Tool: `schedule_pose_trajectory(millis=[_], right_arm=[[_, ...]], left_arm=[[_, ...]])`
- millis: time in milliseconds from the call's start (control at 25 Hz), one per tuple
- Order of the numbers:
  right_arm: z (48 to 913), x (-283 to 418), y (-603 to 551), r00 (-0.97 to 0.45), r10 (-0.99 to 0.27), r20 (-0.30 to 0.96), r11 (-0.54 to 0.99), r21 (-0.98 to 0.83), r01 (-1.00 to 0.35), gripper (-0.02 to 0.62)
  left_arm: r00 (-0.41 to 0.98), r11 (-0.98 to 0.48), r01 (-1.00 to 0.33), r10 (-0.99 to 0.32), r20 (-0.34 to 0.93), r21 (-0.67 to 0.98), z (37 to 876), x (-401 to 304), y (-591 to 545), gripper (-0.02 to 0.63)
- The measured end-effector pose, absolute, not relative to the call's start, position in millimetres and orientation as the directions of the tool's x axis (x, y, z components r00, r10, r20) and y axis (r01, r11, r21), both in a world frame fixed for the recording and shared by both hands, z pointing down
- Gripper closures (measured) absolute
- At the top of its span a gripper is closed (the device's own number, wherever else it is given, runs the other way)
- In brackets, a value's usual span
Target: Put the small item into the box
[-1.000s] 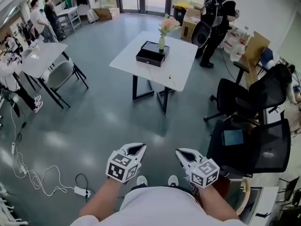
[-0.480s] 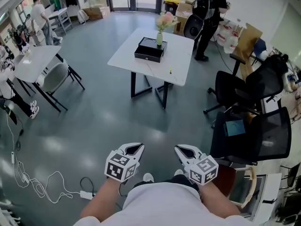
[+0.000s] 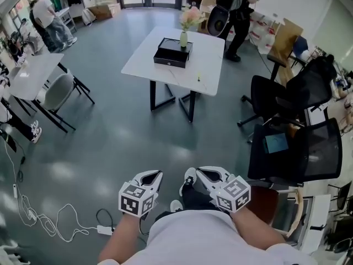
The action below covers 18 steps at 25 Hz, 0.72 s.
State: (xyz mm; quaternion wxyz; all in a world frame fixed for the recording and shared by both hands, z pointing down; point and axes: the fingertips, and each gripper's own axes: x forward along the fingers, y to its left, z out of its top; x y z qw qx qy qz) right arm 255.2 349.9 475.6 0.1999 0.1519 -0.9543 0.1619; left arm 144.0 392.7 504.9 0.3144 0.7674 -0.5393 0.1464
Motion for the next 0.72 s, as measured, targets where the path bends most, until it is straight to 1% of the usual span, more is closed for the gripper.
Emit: schedule_pose_trajectory(millis=[160, 400, 520, 720], right_arm=[[482.8, 236.0, 329.1, -0.887, -0.191, 0.421, 0.909, -0.266, -0.322, 0.578], [479.1, 195.7, 272.8, -0.901, -0.16, 0.403, 0.916, -0.279, -0.287, 0.578], [466.3, 177.4, 237.1, -0.912, -0.15, 0.381, 0.93, -0.26, -0.261, 0.578], [460.5, 157.1, 181.8, -0.916, -0.124, 0.381, 0.941, -0.246, -0.23, 0.578]], left_arm=[[0.356, -0.204, -0.927, -0.742, 0.568, 0.314, 503.1, 130.7, 375.4, 0.589], [0.325, -0.174, -0.941, -0.708, 0.627, 0.291, 506.9, 101.8, 337.4, 0.589], [0.32, -0.176, -0.942, -0.722, 0.613, 0.284, 495.7, 91.3, 296.6, 0.589], [0.292, -0.178, -0.952, -0.771, 0.565, 0.249, 468.9, 73.5, 231.8, 0.589]])
